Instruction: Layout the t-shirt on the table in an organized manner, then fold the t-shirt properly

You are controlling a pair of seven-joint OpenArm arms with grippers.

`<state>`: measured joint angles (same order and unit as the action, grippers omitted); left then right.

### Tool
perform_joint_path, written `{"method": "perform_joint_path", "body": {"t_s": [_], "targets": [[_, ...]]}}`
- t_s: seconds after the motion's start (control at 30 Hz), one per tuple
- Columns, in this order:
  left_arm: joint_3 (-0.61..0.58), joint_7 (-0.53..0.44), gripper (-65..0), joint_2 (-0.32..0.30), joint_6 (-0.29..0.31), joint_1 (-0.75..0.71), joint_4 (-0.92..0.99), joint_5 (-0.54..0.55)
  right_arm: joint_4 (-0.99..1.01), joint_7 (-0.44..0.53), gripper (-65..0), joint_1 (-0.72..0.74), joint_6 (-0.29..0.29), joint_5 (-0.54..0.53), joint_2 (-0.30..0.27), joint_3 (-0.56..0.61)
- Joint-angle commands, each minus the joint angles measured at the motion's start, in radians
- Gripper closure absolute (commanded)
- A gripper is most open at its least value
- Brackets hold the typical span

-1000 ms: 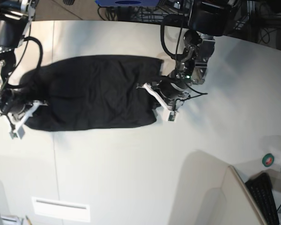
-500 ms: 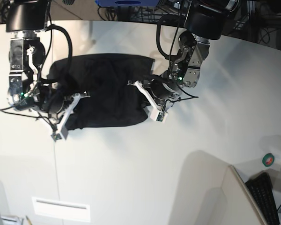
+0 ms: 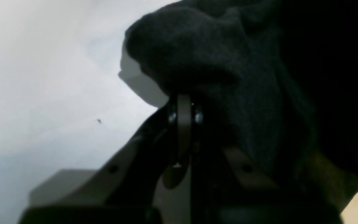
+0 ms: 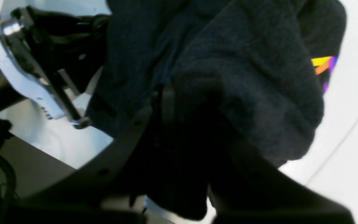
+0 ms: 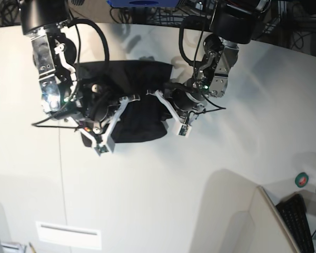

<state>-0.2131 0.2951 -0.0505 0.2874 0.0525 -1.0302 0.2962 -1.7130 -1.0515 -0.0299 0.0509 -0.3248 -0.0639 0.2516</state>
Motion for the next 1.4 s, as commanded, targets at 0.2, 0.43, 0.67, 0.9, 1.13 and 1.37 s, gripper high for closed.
{"method": "perform_joint_path", "body": {"t_s": [0.2, 0.43, 0.67, 0.9, 1.13, 1.37], "targets": [[-0.001, 0.014, 0.0, -0.001, -0.007, 0.004, -0.008, -0.007, -0.012, 0.041, 0.0, 0.028, -0.053, -0.012, 0.022, 0.055], [-0.001, 0.014, 0.0, -0.001, -0.007, 0.004, -0.008, -0.007, 0.0, 0.044, 0.0, 0.068, -0.056, -0.012, 0.055, 0.087], [-0.001, 0.014, 0.0, -0.001, -0.007, 0.0, -0.009, -0.007, 0.06, 0.043, 0.0, 0.064, -0.056, -0.01, 0.077, 0.085], [0.039, 0.014, 0.0, -0.05, -0.007, -0.05, -0.094, -0.004, 0.066, 0.044, 0.0, 0.064, -0.131, -0.012, 0.08, 0.087], [0.185, 0.036, 0.0, -0.081, -0.007, -0.138, -0.193, -0.005, 0.112, 0.055, 0.0, 0.068, -0.135, -0.013, 0.086, 0.085], [0.386, 0.112, 0.0, -0.108, -0.006, -0.251, -0.361, 0.001, 0.178, 0.08, -21.2, 0.064, -0.135, -0.017, 0.131, 0.087]]}}
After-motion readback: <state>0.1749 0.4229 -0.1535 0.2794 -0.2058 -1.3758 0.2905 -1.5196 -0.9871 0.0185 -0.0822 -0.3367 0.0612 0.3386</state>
